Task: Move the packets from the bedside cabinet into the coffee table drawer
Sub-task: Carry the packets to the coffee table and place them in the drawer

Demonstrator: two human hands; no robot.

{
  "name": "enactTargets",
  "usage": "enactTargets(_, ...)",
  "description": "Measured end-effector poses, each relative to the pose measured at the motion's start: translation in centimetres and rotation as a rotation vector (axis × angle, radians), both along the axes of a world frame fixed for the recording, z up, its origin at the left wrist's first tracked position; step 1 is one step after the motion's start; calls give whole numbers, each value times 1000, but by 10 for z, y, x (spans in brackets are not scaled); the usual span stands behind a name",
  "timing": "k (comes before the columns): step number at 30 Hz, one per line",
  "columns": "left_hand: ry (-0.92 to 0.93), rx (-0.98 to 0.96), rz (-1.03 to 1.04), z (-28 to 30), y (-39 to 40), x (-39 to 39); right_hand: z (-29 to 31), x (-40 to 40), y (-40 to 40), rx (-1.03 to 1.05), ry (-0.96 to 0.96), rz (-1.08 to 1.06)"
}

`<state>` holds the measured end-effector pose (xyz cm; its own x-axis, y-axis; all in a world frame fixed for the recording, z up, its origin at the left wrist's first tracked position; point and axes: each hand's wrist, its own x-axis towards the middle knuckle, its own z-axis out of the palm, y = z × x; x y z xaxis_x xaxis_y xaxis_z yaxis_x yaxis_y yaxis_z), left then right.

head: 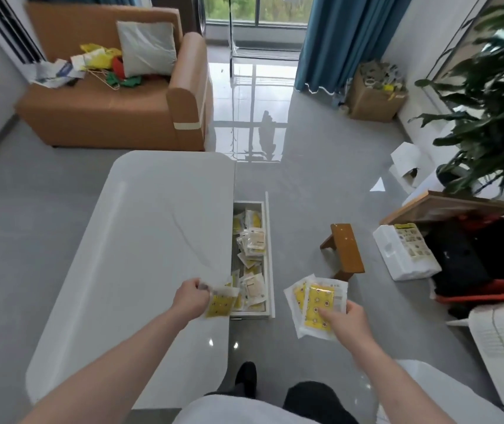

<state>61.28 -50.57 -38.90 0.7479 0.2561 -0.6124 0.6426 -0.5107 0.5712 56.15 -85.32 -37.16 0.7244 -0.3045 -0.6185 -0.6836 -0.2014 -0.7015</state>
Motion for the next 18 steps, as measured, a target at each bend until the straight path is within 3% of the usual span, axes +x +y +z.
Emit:
enactTargets(8, 55, -35, 128, -29, -80, 70, -28, 94, -53, 11, 67, 101)
enactTargets(18, 155, 39, 307, -80, -116, 129, -73, 237, -92, -28, 134, 350)
